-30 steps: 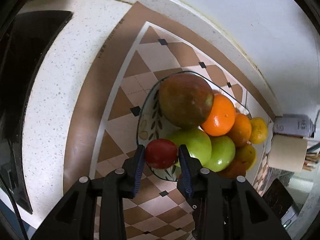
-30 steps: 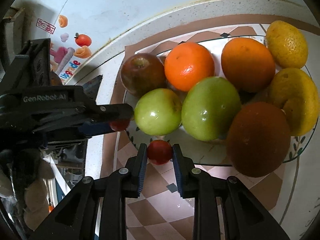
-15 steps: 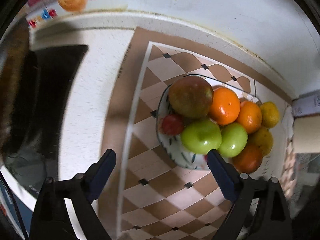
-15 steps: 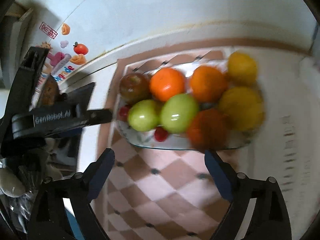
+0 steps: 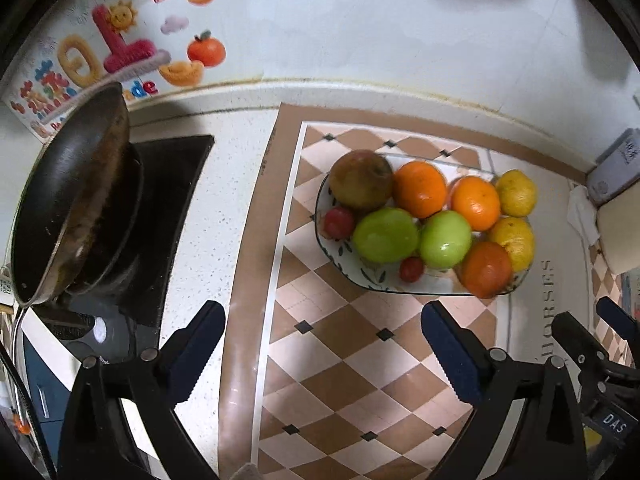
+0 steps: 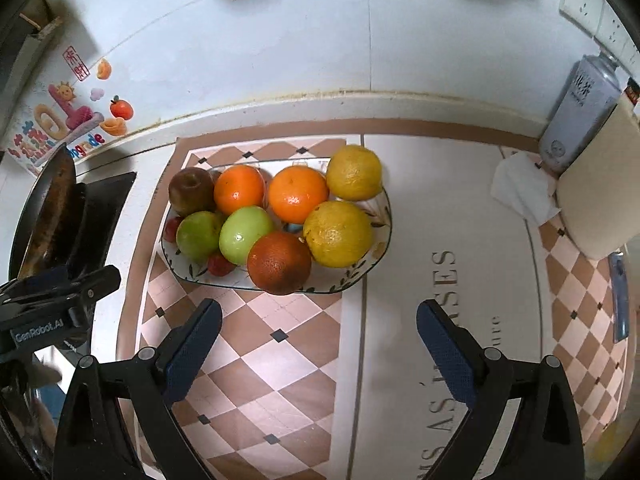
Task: Organize fruits
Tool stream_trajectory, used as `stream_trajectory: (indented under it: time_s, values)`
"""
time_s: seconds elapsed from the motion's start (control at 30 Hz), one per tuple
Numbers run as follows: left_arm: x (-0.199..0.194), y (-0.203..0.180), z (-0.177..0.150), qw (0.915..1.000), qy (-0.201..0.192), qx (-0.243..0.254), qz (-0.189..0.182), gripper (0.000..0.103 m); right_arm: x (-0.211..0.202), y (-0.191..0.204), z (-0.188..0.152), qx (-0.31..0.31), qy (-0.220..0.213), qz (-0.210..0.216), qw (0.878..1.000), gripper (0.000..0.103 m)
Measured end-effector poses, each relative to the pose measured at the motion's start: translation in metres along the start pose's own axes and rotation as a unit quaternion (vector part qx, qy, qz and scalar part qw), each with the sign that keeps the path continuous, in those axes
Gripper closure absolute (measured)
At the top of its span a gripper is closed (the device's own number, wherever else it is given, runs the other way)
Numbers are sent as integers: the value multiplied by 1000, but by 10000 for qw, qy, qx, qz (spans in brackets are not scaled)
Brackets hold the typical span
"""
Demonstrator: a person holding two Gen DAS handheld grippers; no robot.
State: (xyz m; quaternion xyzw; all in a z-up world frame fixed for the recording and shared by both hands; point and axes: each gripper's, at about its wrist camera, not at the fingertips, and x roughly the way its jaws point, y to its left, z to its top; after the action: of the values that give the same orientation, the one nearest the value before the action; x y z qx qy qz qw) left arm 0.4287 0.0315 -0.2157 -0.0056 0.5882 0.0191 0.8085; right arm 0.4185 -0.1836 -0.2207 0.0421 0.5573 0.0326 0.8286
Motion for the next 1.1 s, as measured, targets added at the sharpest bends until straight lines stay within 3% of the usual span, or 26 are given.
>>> stream_trajectory:
  time_s: [0.4, 0.77, 1.1]
  values:
    - [-104, -5, -50, 9954, -953, 77, -62, 3, -108, 11, -41, -102, -751, -40, 9971, 3]
    - [-202, 17, -139, 9875, -1529, 240, -290, 3, -232, 37, -134, -58, -1406, -20, 9901, 0]
    - [-270, 30, -205, 9800, -1931, 284, -395, 3, -314, 50, -210, -109, -1752, -29, 9845, 0]
